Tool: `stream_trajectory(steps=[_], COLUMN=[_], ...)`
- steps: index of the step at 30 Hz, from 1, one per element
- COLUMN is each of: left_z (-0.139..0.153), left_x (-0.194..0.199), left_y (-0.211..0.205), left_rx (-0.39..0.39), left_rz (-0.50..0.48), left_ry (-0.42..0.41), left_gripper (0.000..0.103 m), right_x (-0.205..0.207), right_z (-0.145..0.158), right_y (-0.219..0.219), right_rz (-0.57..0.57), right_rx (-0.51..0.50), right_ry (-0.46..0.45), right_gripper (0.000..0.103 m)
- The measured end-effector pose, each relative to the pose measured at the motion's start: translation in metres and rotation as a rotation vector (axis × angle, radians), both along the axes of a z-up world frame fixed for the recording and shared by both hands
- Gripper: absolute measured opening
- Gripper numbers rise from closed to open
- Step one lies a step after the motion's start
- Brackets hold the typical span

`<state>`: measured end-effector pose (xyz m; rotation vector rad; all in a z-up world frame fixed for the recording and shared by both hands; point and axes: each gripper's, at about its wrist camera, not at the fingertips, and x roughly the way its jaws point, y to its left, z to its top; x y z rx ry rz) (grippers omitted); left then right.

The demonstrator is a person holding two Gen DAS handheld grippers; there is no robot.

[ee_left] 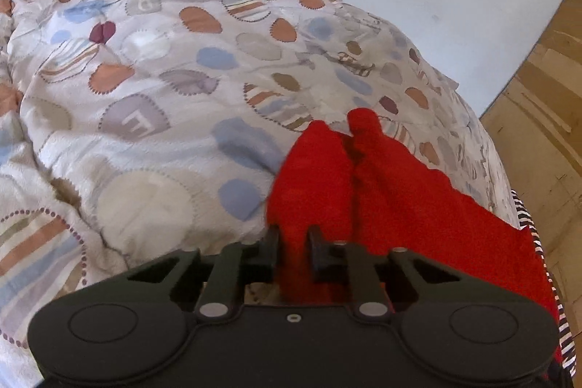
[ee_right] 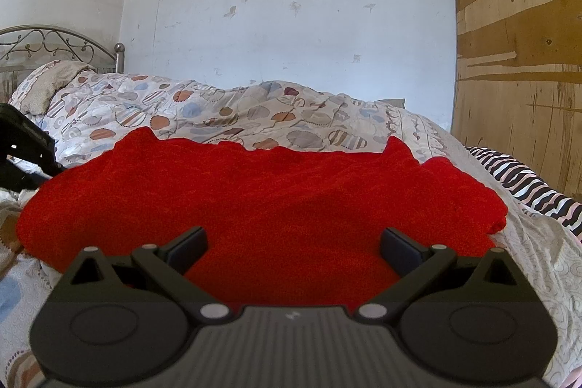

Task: Fold small clothes

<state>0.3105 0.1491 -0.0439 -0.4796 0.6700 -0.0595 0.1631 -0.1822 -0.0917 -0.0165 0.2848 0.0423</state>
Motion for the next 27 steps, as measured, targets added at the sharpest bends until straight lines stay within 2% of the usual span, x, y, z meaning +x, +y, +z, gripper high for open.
stream_trajectory(steps=[4,6,10,12,14,17,21,27], left_z=[0.015,0.027,0.056,0.073,0.091,0.119,0.144,0.140], left_x=[-0.002,-0.007,-0.013,-0.014,-0.013,-0.012,-0.007,-0.011], left_y=[-0.007,-0.013,-0.028,-0.039,-0.058,-0.100,-0.172,-0.279], left_rx=[0.040,0.070,0.080,0.085,0.112,0.185,0.262,0.276], left_rz=[0.015,0.003,-0.029,-0.051,-0.094,-0.184,-0.310,-0.488], left_ry=[-0.002,-0.045,-0.114,-0.142,-0.175,-0.216,-0.221,-0.210], left_gripper=[0.012,0.011,0.011,0.010,0.010,0.010,0.009,0.009], right_x=[0.002,0.006,0.021,0.025,0.023,0.011,-0.011,-0.048], right_z=[0.005,0.011,0.028,0.039,0.049,0.061,0.068,0.059], right_y=[0.000,0.001,-0.004,-0.010,-0.019,-0.038,-0.072,-0.127], right_rz=[0.002,0.007,0.045,0.055,0.032,-0.010,-0.075,-0.217], right_rx=[-0.004,-0.016,-0.020,0.007,0.041,0.063,0.077,0.069], right_ry=[0.020,0.053,0.155,0.189,0.187,0.145,0.106,0.126], right_gripper=[0.102,0.102,0.103,0.103,0.103,0.103,0.103,0.103])
